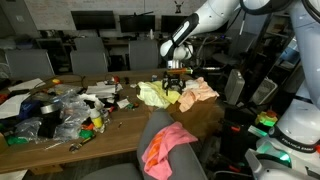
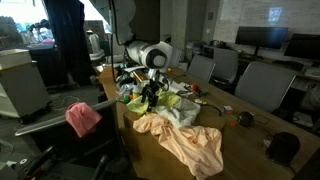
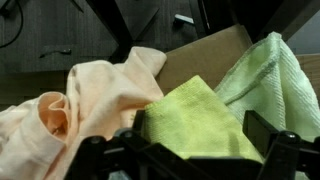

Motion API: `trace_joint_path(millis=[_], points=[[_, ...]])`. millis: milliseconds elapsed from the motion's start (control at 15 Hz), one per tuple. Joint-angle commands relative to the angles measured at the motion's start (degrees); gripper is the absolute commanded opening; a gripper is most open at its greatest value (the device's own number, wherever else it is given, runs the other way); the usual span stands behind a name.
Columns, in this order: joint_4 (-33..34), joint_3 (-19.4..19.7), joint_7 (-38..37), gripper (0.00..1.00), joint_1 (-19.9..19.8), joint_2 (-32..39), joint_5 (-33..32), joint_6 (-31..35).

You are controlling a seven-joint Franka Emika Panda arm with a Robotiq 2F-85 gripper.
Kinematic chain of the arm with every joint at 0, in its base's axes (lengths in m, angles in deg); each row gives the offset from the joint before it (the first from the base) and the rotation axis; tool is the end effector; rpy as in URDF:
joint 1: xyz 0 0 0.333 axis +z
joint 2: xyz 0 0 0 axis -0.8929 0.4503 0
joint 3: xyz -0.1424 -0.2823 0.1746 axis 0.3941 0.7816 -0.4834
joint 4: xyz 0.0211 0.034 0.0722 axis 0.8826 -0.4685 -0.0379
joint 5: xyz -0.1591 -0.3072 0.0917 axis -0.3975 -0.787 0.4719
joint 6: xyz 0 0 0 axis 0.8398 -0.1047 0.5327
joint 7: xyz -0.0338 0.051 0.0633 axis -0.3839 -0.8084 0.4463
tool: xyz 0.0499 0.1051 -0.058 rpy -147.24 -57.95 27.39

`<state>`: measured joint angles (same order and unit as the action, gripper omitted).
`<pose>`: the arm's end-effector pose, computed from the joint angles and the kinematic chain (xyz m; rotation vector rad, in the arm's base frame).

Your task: Pick up all the clothes from the table and put them on the chair.

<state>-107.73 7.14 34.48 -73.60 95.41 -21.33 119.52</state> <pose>0.5690 -0.1786 0.2170 -2.6589 1.3037 0.4879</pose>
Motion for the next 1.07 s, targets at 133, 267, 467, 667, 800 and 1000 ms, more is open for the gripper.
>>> trace_joint_path(millis=[133, 267, 467, 667, 800, 1000], points=[[2.57, 0.54, -0.23, 1.0, -0.24, 1.61, -0.98, 0.52], [2.79, 0.52, -0.18, 1.0, -0.31, 1.91, -0.97, 0.48], [3.1, 0.45, -0.11, 1.0, -0.33, 2.47, -0.92, 0.41], [3.55, 0.39, -0.1, 1.0, -0.31, 3.17, -0.89, 0.32], [3.81, 0.34, -0.09, 1.0, -0.34, 3.44, -0.81, 0.24], [4.06, 0.28, 0.03, 0.75, -0.46, 3.58, -0.61, 0.25]])
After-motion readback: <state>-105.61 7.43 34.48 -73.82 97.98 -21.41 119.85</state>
